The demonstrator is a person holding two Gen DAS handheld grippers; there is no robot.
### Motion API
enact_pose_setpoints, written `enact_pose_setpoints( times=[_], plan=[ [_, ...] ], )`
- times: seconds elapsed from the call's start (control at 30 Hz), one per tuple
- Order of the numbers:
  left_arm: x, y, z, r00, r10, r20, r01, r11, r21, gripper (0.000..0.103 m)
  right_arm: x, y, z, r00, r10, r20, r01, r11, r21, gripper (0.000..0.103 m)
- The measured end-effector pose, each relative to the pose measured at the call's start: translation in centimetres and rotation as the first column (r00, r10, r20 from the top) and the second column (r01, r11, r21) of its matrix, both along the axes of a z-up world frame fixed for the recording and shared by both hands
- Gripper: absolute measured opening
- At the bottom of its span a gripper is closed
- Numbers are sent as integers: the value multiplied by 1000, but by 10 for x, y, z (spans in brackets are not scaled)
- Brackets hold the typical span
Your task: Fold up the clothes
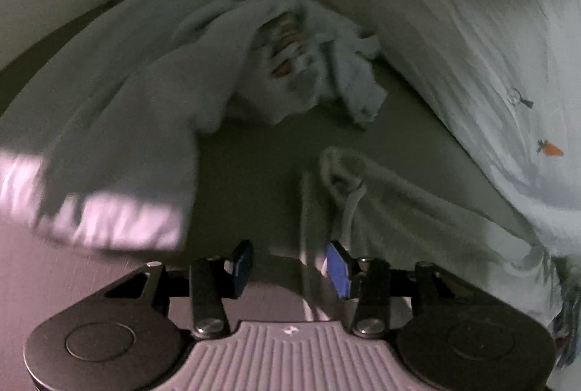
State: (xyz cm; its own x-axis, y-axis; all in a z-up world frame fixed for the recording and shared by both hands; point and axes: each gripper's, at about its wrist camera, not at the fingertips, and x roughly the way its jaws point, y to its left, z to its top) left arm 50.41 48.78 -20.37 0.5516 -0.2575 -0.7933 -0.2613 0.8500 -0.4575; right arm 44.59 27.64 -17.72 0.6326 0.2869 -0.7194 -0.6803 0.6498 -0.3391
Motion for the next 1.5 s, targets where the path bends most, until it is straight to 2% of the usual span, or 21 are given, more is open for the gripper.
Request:
enact_pose_setpoints(
  times=[0.03, 0.17, 0.27, 0.37, 0.5, 0.57, 0.6, 0.63, 0.7, 0.77, 0.8, 0.87, 0.9, 0.93, 1.07, 1.17, 1.27, 1.5],
  plan=[
    [-7, 2, 0, 1000, 10, -2, -10, 1000, -9, 47, 2, 2, 2, 1000, 5, 7, -5, 1000, 5, 2],
    [-27, 7, 15, 999, 24, 29, -24, 1000, 9, 47, -12, 7, 24, 998, 49, 33, -50, 998, 33, 1],
    [-40, 10, 29, 997, 36, 68, -37, 999, 12, 54, -36, 13, 42, 994, 90, 61, -92, 995, 41, 1],
    [-50, 5, 37, 996, 35, 84, -37, 999, 31, 58, -49, 15, 37, 992, 121, 45, -122, 992, 25, 1],
    [-53, -16, 28, 999, -4, 49, 0, 997, 81, 61, -39, 17, 10, 994, 82, -68, -80, 996, 24, 3],
    [-55, -28, 22, 999, -30, 30, 27, 995, 96, 61, -36, 15, 7, 995, 43, -93, -39, 998, 41, 8],
    [-55, -35, 20, 999, -43, 23, 41, 994, 106, 62, -38, 10, 14, 994, 26, -102, -18, 996, 83, 21],
    [-56, -41, 19, 998, -55, 20, 52, 992, 117, 62, -41, 2, 21, 994, 10, -112, 4, 992, 129, 39],
    [-56, -53, 18, 997, -75, 17, 72, 988, 136, 62, -47, -18, 37, 992, -25, -124, 52, 975, 215, 49],
    [-57, -64, 19, 996, -92, 19, 88, 986, 142, 62, -49, -39, 45, 989, -90, -121, 117, 964, 237, 48],
    [-57, -70, 20, 995, -99, 24, 95, 986, 141, 62, -50, -52, 46, 985, -130, -115, 153, 961, 229, 44],
    [-54, -83, 21, 992, -120, 36, 114, 984, 137, 62, -47, -81, 44, 969, -217, -119, 239, 946, 217, 24],
    [-52, -90, 22, 990, -134, 41, 127, 982, 141, 62, -44, -98, 43, 955, -268, -131, 291, 932, 217, 10],
    [-49, -98, 23, 988, -149, 45, 141, 979, 149, 62, -37, -117, 41, 935, -321, -153, 349, 909, 226, 7],
    [-32, -127, 21, 981, -185, 50, 173, 968, 183, 62, -7, -186, 40, 842, -500, -204, 539, 797, 270, 7],
    [-16, -141, 13, 984, -172, 39, 159, 960, 229, 62, 23, -226, 39, 801, -567, -191, 598, 754, 271, 7],
    [-7, -147, 8, 990, -135, 40, 120, 960, 254, 66, 71, -248, 27, 793, -572, -210, 610, 746, 268, 8],
    [9, -145, 7, 997, -49, 53, 33, 965, 262, 69, 176, -260, -12, 821, -514, -249, 566, 790, 235, 8]
  ],
)
